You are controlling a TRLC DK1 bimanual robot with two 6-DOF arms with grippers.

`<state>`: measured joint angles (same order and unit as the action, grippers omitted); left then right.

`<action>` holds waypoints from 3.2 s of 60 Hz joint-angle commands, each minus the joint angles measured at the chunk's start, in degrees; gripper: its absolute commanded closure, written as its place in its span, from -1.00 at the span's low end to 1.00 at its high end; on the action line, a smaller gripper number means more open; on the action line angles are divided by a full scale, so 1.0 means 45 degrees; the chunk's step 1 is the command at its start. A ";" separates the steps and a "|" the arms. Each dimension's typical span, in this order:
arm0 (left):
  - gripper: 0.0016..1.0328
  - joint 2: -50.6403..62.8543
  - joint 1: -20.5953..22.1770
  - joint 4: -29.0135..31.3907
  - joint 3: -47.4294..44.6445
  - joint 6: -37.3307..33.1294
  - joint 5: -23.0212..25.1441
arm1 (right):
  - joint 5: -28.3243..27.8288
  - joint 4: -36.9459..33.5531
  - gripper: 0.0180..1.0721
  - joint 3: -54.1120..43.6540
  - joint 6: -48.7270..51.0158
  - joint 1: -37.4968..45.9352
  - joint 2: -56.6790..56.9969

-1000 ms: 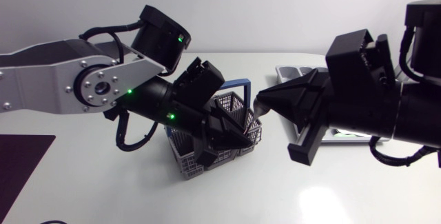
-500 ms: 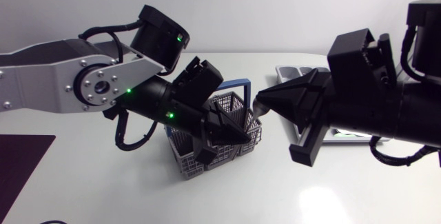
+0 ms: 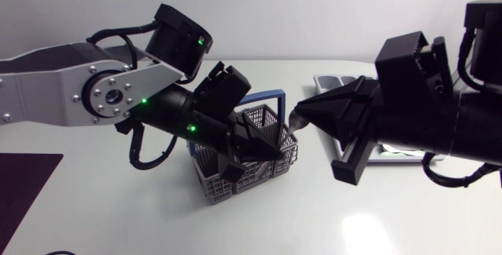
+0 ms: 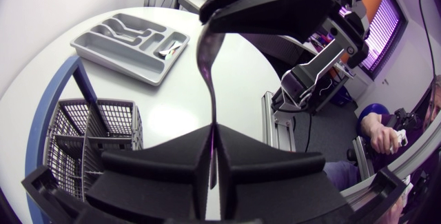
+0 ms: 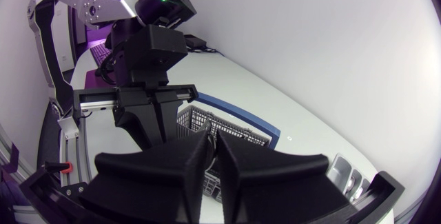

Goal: Unload the cutlery basket into the drawer organizer.

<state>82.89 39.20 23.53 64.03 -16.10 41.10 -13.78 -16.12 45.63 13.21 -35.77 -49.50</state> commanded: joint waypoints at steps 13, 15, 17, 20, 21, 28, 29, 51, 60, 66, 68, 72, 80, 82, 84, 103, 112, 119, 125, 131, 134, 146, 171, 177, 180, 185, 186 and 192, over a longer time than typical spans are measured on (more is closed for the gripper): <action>0.94 -0.0256 0.0039 0.0103 0.0048 0.0218 -0.0579 | 0.0152 0.0516 -0.38 -0.0002 -0.0905 0.0566 -0.0153; 0.94 -0.0296 0.0039 0.0084 0.0048 0.0218 -0.0774 | 0.0113 0.0516 -0.41 0.0056 -0.1061 0.0722 -0.0193; 0.94 -0.0315 0.0039 0.0045 0.0048 0.0237 -0.0892 | 0.0094 0.0496 -0.42 0.0115 -0.1237 0.0839 -0.0251; 0.94 -0.0432 0.0039 -0.0111 0.0009 0.0276 -0.1243 | 0.0074 0.0457 -0.41 0.0212 -0.1530 0.0956 -0.0388; 0.94 -0.0452 0.0039 -0.0170 -0.0010 0.0276 -0.1341 | 0.0055 0.0438 -0.41 0.0251 -0.1647 0.1015 -0.0446; 0.94 -0.0764 0.0136 -0.0990 -0.0244 0.0433 -0.2493 | -0.0258 0.0399 -0.41 0.0466 -0.2194 0.1386 -0.0661; 0.94 -0.0784 0.0136 -0.1049 -0.0244 0.0452 -0.2630 | -0.0277 0.0399 -0.41 0.0486 -0.2233 0.1406 -0.0681; 0.94 -0.1018 0.0293 -0.3373 -0.0694 0.1663 -0.5853 | -0.1547 0.0281 -0.23 0.1755 -0.3444 0.1660 -0.2653; 0.94 -0.0979 0.0215 -0.3979 -0.0674 0.2347 -0.6341 | -0.1781 0.0496 -0.12 0.2478 -0.3854 0.1777 -0.3767; 0.94 -0.0901 0.0078 -0.4037 -0.0577 0.2640 -0.6341 | -0.1801 0.0711 -0.12 0.2927 -0.4069 0.1777 -0.4411; 0.94 -0.0881 0.0058 -0.4057 -0.0577 0.2698 -0.6341 | -0.1801 0.0770 -0.12 0.3083 -0.4186 0.1777 -0.4626; 0.94 -0.0823 -0.0039 -0.4076 -0.0557 0.2855 -0.6321 | -0.1801 0.0848 -0.12 0.3357 -0.4303 0.1777 -0.4978; 0.94 -0.0764 -0.0293 -0.4096 -0.0459 0.3226 -0.6321 | -0.1762 0.0984 -0.12 0.3865 -0.4499 0.1738 -0.5661; 0.94 -0.0725 -0.0352 -0.4096 -0.0440 0.3265 -0.6321 | -0.1762 0.1082 -0.12 0.3904 -0.4557 0.1718 -0.5739; 0.94 -0.0667 -0.0430 -0.4115 -0.0440 0.3323 -0.6321 | -0.1762 0.1102 -0.12 0.3982 -0.4577 0.1718 -0.5818; 0.94 -0.0354 -0.0762 -0.4467 -0.0401 0.3597 -0.6321 | -0.1801 0.1258 -0.12 0.4060 -0.4616 0.1464 -0.5954; 0.94 -0.0296 -0.0723 -0.4565 -0.0362 0.3734 -0.6321 | -0.1781 0.1297 -0.12 0.4138 -0.4616 0.1230 -0.6091; 0.94 -0.0296 -0.0684 -0.4545 -0.0362 0.3792 -0.6321 | -0.1723 0.1356 -0.12 0.4255 -0.4616 0.1113 -0.6345; 0.94 -0.0276 -0.0664 -0.4545 -0.0381 0.3812 -0.6321 | -0.1664 0.1434 0.01 0.4373 -0.4616 0.1015 -0.6501; 0.94 -0.0276 -0.0664 -0.4545 -0.0381 0.3831 -0.6302 | -0.1625 0.1453 0.15 0.4470 -0.4616 0.1015 -0.6677; 0.94 -0.0276 -0.0664 -0.4545 -0.0401 0.3851 -0.6302 | -0.1606 0.1453 0.17 0.4470 -0.4616 0.0996 -0.6716; 0.94 -0.0276 -0.0606 -0.4565 -0.0440 0.3851 -0.6302 | -0.1586 0.1551 0.47 0.4470 -0.4616 0.0839 -0.6814; 0.94 -0.0296 -0.0547 -0.4623 -0.0518 0.3851 -0.6321 | -0.1527 0.1766 0.87 0.4314 -0.4420 0.0644 -0.6814; 0.94 -0.0296 -0.0528 -0.4643 -0.0518 0.3851 -0.6321 | -0.1547 0.1766 0.88 0.4255 -0.4303 0.0585 -0.6735; 0.94 -0.0315 -0.0528 -0.4662 -0.0537 0.3851 -0.6321 | -0.1547 0.1766 0.88 0.4236 -0.4245 0.0546 -0.6716; 0.87 -0.0374 -0.0528 -0.4662 -0.0537 0.3851 -0.6321 | -0.1547 0.1785 0.88 0.4197 -0.4206 0.0546 -0.6677; 0.82 -0.0374 -0.0528 -0.4662 -0.0537 0.3831 -0.6321 | -0.1547 0.1785 0.88 0.4197 -0.4206 0.0566 -0.6677; 0.43 -0.0510 -0.0528 -0.4604 -0.0635 0.3694 -0.6321 | -0.1586 0.1844 0.88 0.4138 -0.4167 0.0644 -0.6599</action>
<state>80.64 36.23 3.51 62.50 0.03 12.75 -20.80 -8.67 64.40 -5.96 -32.69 -79.20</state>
